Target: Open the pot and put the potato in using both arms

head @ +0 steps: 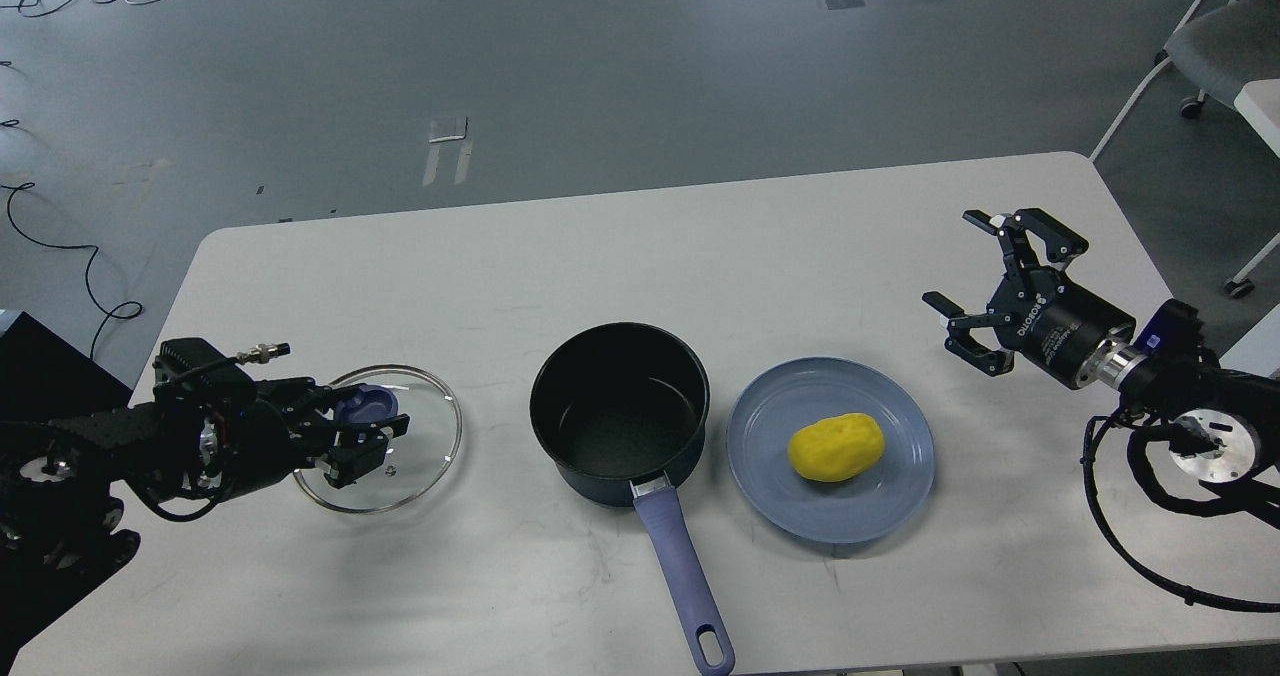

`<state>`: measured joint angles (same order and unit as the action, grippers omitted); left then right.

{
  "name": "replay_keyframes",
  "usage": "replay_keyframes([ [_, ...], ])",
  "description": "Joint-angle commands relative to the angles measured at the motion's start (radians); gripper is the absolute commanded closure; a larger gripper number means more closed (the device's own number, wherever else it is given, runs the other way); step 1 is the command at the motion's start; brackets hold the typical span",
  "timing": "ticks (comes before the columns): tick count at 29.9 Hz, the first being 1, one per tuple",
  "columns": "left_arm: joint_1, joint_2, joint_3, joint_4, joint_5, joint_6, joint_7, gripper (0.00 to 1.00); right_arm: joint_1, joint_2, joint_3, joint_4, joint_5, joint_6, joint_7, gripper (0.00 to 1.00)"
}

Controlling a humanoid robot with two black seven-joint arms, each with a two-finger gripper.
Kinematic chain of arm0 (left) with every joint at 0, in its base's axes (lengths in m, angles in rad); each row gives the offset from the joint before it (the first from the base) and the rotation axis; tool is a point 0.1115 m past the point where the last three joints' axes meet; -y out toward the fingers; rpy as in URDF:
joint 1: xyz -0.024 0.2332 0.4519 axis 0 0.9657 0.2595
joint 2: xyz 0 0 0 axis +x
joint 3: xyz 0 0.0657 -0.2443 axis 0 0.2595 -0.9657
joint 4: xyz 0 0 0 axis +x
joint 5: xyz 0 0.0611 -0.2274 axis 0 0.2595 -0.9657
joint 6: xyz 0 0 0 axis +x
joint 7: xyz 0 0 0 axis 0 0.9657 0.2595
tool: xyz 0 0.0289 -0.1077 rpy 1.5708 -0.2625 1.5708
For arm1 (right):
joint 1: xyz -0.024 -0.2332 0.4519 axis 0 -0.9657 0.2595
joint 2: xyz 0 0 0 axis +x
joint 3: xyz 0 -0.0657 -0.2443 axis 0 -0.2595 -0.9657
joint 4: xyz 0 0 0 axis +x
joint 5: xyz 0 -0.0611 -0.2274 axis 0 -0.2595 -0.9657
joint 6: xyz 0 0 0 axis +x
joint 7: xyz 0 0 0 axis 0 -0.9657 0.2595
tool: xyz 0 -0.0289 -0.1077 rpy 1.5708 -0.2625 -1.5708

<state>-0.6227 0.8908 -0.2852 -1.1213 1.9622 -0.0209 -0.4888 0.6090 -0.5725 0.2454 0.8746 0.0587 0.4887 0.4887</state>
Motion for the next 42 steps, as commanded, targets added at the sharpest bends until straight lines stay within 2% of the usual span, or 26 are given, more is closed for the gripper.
replay_keyframes([
  [1, 0.004, -0.026, 0.001, 0.038, -0.003, 0.002, 0.0, 0.52, 0.0, 0.0, 0.0, 0.0, 0.0, 0.0, 0.0, 0.03],
  [4, 0.004, -0.049, 0.001, 0.061, -0.005, 0.004, 0.0, 0.49, 0.0, -0.001, -0.001, 0.0, 0.0, 0.0, 0.0, 0.03],
  [5, 0.004, -0.055, 0.001, 0.07, -0.005, 0.004, 0.0, 0.42, 0.0, -0.001, -0.001, 0.0, 0.0, 0.0, 0.0, 0.03],
  [10, 0.004, -0.07, 0.001, 0.089, -0.005, 0.004, 0.0, 0.23, 0.0, -0.001, 0.0, -0.002, 0.0, 0.0, 0.0, 0.03],
  [13, 0.004, -0.069, 0.001, 0.089, -0.029, 0.004, 0.0, 0.04, 0.002, -0.004, 0.0, -0.002, 0.0, 0.0, 0.0, 0.03],
  [18, -0.009, -0.058, 0.0, 0.074, -0.146, -0.011, 0.0, 0.02, 0.017, -0.013, -0.011, 0.004, -0.006, 0.0, 0.0, 0.03],
  [21, -0.032, -0.037, -0.003, 0.051, -0.281, -0.048, 0.0, 0.02, 0.034, -0.036, -0.014, 0.021, -0.086, 0.0, 0.0, 0.02],
  [24, -0.113, 0.008, -0.003, 0.0, -0.509, -0.19, 0.0, 0.02, 0.113, -0.099, -0.043, 0.055, -0.322, 0.0, 0.0, 0.02],
  [25, -0.147, 0.016, -0.011, -0.012, -0.614, -0.265, 0.0, 0.02, 0.151, -0.116, -0.076, 0.075, -0.43, 0.0, 0.0, 0.02],
  [28, -0.205, 0.019, -0.019, -0.018, -0.855, -0.379, 0.0, 0.02, 0.278, -0.164, -0.171, 0.107, -0.618, 0.0, 0.0, 0.02],
  [30, -0.253, 0.014, -0.019, -0.018, -1.034, -0.419, 0.0, 0.02, 0.389, -0.184, -0.271, 0.132, -0.721, 0.0, 0.0, 0.02],
  [37, -0.292, -0.016, -0.051, -0.022, -1.534, -0.419, 0.0, 0.02, 0.771, -0.176, -0.592, 0.315, -1.064, 0.0, 0.0, 0.02],
  [42, -0.289, -0.049, -0.112, -0.003, -1.651, -0.427, 0.0, 0.02, 0.899, -0.115, -0.734, 0.392, -1.296, 0.0, 0.0, 0.02],
])
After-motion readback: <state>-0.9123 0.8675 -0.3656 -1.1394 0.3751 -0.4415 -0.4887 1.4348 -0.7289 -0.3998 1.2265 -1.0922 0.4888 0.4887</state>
